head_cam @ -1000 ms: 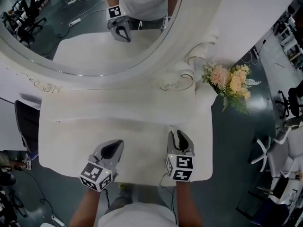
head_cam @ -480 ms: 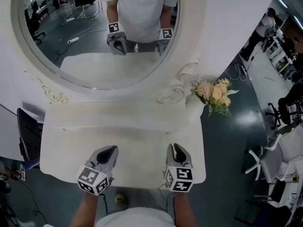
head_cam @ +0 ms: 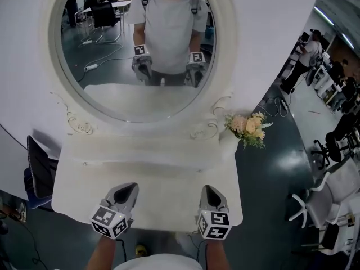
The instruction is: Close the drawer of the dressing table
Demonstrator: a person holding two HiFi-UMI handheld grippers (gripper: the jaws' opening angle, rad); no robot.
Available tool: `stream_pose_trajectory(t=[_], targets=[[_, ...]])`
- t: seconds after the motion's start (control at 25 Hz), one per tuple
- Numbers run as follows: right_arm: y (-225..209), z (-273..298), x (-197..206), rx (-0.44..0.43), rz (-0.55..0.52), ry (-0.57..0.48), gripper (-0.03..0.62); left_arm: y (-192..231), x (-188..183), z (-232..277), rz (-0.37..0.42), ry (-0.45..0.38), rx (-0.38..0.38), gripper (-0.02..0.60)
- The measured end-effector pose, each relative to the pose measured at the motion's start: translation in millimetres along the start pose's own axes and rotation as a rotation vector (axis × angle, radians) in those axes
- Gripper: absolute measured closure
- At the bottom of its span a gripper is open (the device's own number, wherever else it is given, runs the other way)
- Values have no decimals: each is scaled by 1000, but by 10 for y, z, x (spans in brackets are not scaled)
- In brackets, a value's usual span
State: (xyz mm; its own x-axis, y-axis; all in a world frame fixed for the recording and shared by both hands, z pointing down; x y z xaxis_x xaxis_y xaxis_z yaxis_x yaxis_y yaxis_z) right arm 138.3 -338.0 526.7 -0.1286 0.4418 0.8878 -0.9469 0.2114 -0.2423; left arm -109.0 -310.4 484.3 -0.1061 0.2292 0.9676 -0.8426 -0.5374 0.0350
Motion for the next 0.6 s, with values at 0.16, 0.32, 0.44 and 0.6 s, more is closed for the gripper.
stream_pose_trajectory(t=[0.16, 0.32, 0.44, 0.6], targets=[[180, -157, 11, -19, 2, -2, 591, 45, -59, -241, 4, -18, -18, 583], [359, -316, 9, -40, -23, -7, 591, 120, -111, -479, 6, -37, -48, 583], [466, -442, -25, -45, -46, -21, 591, 154, -151, -624, 12, -54, -60, 583], [612, -582, -77, -58, -57, -45, 591, 160, -217, -814, 25, -75, -62, 583]])
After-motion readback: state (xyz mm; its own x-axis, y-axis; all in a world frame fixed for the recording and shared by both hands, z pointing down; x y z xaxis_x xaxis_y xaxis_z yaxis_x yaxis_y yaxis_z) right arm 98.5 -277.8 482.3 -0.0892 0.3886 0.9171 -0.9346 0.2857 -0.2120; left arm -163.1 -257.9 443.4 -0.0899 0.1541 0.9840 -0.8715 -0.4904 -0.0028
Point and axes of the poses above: the fingertips, and each gripper's own axes: z forward along the fingers, y to its left, x out of its underside, the point moved 2 cm from there along -z, backward along the fingers, and after that the axes turned 8 degrees about z, right-handed, at the moved point
